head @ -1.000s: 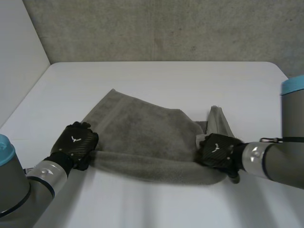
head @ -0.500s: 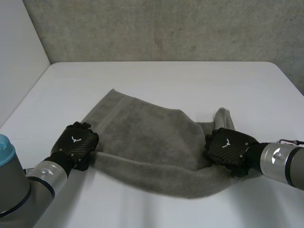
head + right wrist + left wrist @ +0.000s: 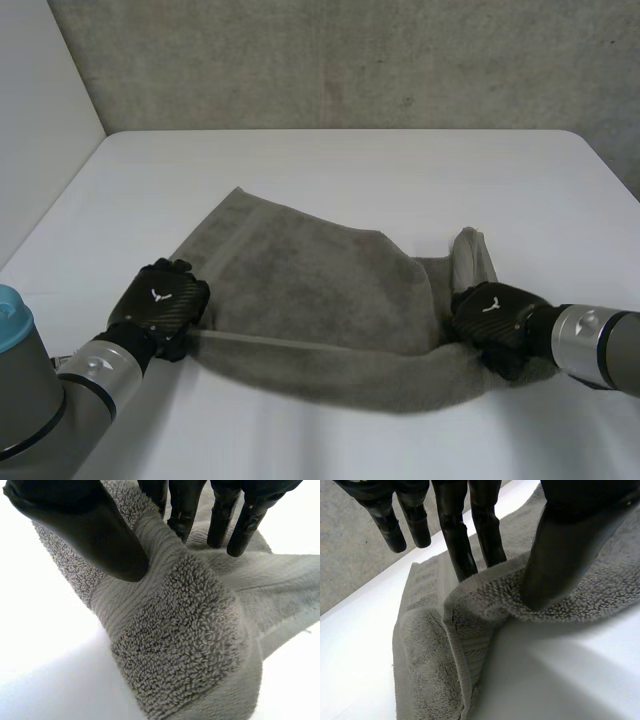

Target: Fold the towel.

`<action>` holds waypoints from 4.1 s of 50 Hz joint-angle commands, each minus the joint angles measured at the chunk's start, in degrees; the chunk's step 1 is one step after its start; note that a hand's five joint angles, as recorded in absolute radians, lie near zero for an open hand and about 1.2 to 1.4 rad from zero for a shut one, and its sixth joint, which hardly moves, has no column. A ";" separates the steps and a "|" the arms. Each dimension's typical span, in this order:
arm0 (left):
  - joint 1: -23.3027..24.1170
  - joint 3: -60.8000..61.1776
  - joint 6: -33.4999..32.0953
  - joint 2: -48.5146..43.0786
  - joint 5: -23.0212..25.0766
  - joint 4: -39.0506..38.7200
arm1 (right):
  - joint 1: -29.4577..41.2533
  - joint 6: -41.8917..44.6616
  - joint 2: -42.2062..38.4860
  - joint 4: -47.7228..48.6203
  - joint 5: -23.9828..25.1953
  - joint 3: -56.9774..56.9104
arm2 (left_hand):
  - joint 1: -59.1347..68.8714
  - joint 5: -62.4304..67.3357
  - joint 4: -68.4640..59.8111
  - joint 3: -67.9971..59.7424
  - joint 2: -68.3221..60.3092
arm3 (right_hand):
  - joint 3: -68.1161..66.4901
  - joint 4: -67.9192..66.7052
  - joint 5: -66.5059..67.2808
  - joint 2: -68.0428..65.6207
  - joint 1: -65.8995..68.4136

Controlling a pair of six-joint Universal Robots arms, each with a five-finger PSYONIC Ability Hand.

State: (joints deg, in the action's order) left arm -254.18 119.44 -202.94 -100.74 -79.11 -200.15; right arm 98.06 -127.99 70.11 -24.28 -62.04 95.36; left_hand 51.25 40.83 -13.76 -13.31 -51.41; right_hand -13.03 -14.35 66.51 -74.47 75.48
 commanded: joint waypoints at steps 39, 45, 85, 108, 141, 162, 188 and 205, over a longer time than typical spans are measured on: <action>0.17 -0.26 -7.99 -5.61 -3.77 -9.82 | -14.56 -14.39 15.06 2.93 7.54 8.18 | -5.71 -5.29 3.76 3.31 5.87 | 3.03 4.35 3.49 -5.53 4.52; 0.44 -0.43 -7.99 -5.35 -3.24 -9.82 | -15.00 -14.22 16.46 2.93 8.07 10.19 | 28.75 29.17 3.76 3.31 -28.59 | 3.03 4.35 3.49 -5.53 4.52; 3.95 -53.43 -9.05 -11.24 -15.20 -0.16 | 4.95 -18.52 -1.91 14.97 -11.88 -42.36 | 28.75 29.17 3.76 3.31 -28.59 | 3.03 4.35 3.49 -5.53 4.52; -3.07 -31.67 4.31 -6.93 -7.03 -3.83 | 4.34 -23.80 7.06 26.04 -13.29 -11.28 | 28.75 29.17 3.76 3.31 -28.59 | 3.03 4.35 3.49 -5.53 4.52; -7.30 0.97 -1.93 3.27 1.15 -14.22 | 0.30 -15.27 8.11 15.15 -8.27 9.59 | 28.75 29.17 3.76 3.31 -28.59 | 3.03 4.35 -36.81 34.77 -35.79; -7.38 1.32 -1.93 2.65 1.15 -14.31 | -3.92 -17.64 6.27 16.81 -8.98 10.81 | 28.75 29.17 3.76 3.31 -28.59 | 3.03 4.35 -48.25 46.21 -47.22; -7.30 1.94 -1.93 2.74 1.15 -14.31 | -3.58 -21.86 6.18 16.55 -9.95 8.97 | 28.75 29.17 3.76 3.31 -28.59 | 3.03 4.35 3.49 -5.53 4.52; -11.08 0.97 -1.93 16.01 2.82 -8.07 | -5.24 -21.60 31.11 10.75 -7.75 3.35 | 28.75 29.17 3.76 3.31 -28.59 | 3.03 4.35 3.49 -5.53 4.52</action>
State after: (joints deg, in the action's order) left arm -262.96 120.87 -204.97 -91.10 -77.67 -211.36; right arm 93.36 -149.55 91.78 -11.89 -70.80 101.04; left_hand 74.84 66.45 -13.76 -13.31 -77.31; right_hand -13.03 -14.35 66.71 -74.48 75.97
